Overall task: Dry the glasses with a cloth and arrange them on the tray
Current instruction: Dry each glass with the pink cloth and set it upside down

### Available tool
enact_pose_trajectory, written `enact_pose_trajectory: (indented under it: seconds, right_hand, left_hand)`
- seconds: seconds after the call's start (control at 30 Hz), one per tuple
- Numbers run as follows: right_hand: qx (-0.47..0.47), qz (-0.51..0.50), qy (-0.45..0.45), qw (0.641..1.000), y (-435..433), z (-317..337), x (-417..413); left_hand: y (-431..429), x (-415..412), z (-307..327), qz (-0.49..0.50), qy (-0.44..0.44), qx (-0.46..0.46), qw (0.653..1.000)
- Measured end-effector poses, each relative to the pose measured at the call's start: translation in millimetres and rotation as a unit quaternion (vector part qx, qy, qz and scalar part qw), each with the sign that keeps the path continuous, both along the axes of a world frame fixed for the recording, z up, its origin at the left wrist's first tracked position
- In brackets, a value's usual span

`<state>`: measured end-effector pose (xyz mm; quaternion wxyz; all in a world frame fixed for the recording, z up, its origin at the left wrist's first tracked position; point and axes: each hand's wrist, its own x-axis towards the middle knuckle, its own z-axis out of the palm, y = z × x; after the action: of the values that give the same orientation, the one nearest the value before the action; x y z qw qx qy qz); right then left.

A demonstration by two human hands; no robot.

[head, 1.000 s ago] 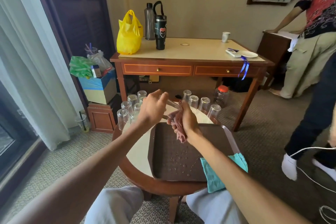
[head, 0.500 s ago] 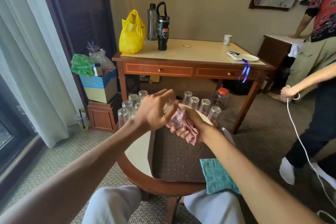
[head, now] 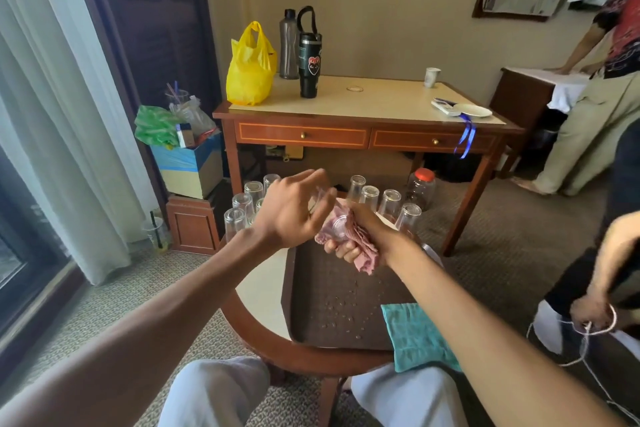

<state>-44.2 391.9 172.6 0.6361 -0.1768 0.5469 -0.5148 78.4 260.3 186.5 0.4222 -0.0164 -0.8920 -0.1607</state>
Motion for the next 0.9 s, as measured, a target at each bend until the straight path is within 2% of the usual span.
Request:
enact_pose_trajectory:
  seconds: [0.03,0.1,0.17,0.23,0.27,0.33,0.37,0.4,0.43,0.5,0.53,0.57,0.63,0.67,0.73,0.77,0.83,0.9]
  right_hand:
    - [0.007,0.020,-0.018,1.000,2,2,-2]
    - [0.015,0.003,0.001,1.000,3,5,2]
    - [-0.008,-0.084,0.078,0.993,-1,5,12]
    - [-0.058,-0.211,0.198,0.955,-8,-4,20]
    - [-0.077,-0.262,0.285,0.919,-11,-11,23]
    - [-0.109,-0.323,0.440,0.831,-14,-18,24]
    - [-0.126,-0.338,0.488,0.795,-14,-21,24]
    - [-0.138,-0.343,0.518,0.771,-14,-21,23]
    - [-0.144,-0.339,0.531,0.763,-14,-20,23]
    - [-0.144,-0.318,0.516,0.783,-19,-17,17]
    - [-0.137,-0.299,0.482,0.812,-21,-14,14]
    - [-0.125,-0.273,0.427,0.853,-23,-10,10]
    - [-0.077,-0.188,0.251,0.946,-22,1,1]
    - [-0.032,-0.129,0.172,0.976,-19,8,-2]
    - [0.035,-0.026,0.080,0.996,-12,18,-2]
    - [0.043,-0.002,0.063,0.997,-9,23,1]
    - [0.039,-0.026,0.073,0.996,-12,26,5]
    - [-0.017,-0.117,0.178,0.977,-19,21,13]
  left_hand:
    - [-2,1,0,-0.022,-0.001,-0.033,0.999]
    - [-3,-1,-2,-0.022,-0.012,-0.032,0.999]
    - [-1,-4,-2,0.012,-0.035,0.036,0.999]
    - [0,-10,-1,0.065,-0.080,0.162,0.981]
    - [0,-13,2,0.080,-0.117,0.254,0.957]
    - [0,-18,9,0.078,-0.199,0.451,0.867]
    - [-1,-18,11,0.079,-0.229,0.514,0.823]
    - [-1,-18,13,0.081,-0.243,0.544,0.799]
    - [-1,-17,13,0.084,-0.245,0.556,0.789]
    - [-2,-17,13,0.090,-0.219,0.542,0.806]
    - [-1,-16,12,0.093,-0.187,0.510,0.834]
    - [-1,-16,9,0.095,-0.144,0.452,0.875]
    - [-4,-13,2,0.091,-0.041,0.270,0.958]
    - [-5,-10,1,0.070,-0.005,0.181,0.981]
    - [-6,-6,-2,0.024,0.028,0.067,0.997]
    - [-9,-6,-5,0.015,0.037,0.052,0.998]
    - [-12,-5,-8,0.019,0.046,0.075,0.996]
    - [-12,-8,-7,0.052,0.022,0.163,0.985]
